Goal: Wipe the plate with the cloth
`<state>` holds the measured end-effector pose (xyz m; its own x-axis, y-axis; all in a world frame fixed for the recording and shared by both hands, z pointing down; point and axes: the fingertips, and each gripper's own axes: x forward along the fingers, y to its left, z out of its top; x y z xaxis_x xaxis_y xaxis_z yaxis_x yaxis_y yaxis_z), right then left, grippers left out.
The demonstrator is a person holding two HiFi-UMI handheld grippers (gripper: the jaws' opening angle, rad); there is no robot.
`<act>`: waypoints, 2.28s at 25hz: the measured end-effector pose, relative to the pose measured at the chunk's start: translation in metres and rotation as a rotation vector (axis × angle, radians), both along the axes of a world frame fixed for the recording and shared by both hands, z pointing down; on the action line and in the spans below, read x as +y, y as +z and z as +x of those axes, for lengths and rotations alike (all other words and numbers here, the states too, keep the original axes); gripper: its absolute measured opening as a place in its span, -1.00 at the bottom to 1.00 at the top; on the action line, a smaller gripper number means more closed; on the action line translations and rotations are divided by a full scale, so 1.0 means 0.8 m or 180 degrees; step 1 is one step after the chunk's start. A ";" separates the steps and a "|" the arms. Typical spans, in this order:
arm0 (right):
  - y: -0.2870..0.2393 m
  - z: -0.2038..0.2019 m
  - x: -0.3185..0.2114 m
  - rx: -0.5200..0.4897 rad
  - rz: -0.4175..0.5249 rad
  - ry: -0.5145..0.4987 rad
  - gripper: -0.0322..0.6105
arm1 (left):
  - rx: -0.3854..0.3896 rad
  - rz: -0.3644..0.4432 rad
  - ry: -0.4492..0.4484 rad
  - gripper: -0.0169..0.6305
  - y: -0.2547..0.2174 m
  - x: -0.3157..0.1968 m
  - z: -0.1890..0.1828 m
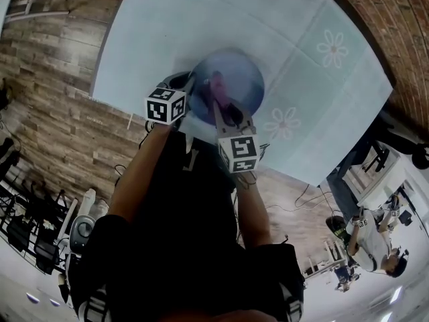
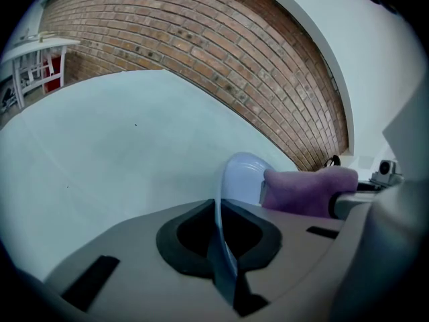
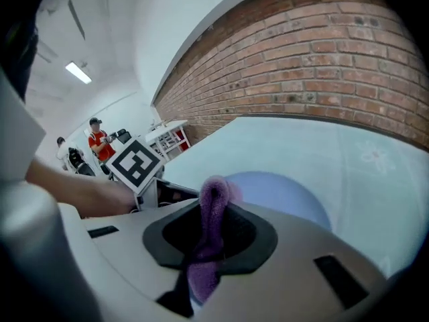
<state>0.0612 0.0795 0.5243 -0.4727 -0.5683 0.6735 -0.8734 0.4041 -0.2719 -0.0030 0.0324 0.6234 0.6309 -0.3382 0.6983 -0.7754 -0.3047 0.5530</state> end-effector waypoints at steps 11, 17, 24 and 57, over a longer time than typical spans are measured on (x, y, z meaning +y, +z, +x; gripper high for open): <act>0.082 -0.045 0.019 -0.0057 -0.0495 -0.0140 -0.67 | 0.0012 0.0012 0.0017 -0.82 -0.001 -0.001 0.002; 0.091 -0.053 0.022 0.0010 -0.0569 -0.0256 -0.67 | -0.0002 0.0005 -0.0008 -0.82 0.000 0.000 0.004; 0.089 -0.049 0.037 0.0197 -0.0595 -0.0395 -0.67 | -0.0010 -0.0020 0.0027 -0.82 -0.001 0.001 0.004; 0.104 0.122 -0.007 0.2460 -0.0176 -0.0781 -0.67 | -0.0080 -0.0082 -0.0080 -0.81 0.000 -0.001 -0.004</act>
<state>0.1584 0.0739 0.6078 0.0306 -0.4652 0.8847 -0.7108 0.6121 0.3465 -0.0064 0.0316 0.6236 0.6047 -0.3353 0.7225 -0.7964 -0.2708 0.5408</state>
